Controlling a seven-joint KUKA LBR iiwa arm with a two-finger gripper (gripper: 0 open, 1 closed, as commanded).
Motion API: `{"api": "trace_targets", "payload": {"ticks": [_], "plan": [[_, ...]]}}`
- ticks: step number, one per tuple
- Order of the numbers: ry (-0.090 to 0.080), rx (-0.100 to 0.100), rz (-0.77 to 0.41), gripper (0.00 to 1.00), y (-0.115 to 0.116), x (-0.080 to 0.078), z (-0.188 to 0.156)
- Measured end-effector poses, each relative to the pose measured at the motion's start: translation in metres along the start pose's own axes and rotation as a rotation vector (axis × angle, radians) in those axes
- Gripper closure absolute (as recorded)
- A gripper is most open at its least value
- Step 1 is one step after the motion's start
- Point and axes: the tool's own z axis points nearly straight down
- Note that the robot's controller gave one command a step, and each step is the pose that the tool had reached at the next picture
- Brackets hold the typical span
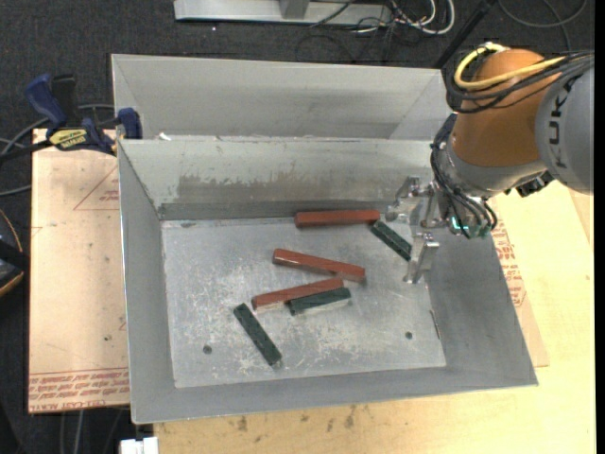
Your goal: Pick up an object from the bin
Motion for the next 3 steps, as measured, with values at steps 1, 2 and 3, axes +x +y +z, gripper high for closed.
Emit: {"api": "trace_targets", "payload": {"ticks": [1,2,3], "plan": [[-0.007,0.001,-0.002,0.00,0.000,-0.002,-0.004],[-0.018,0.001,-0.103,1.00,0.080,0.003,0.089],[-0.018,0.001,-0.104,1.00,0.081,0.003,0.089]]}}
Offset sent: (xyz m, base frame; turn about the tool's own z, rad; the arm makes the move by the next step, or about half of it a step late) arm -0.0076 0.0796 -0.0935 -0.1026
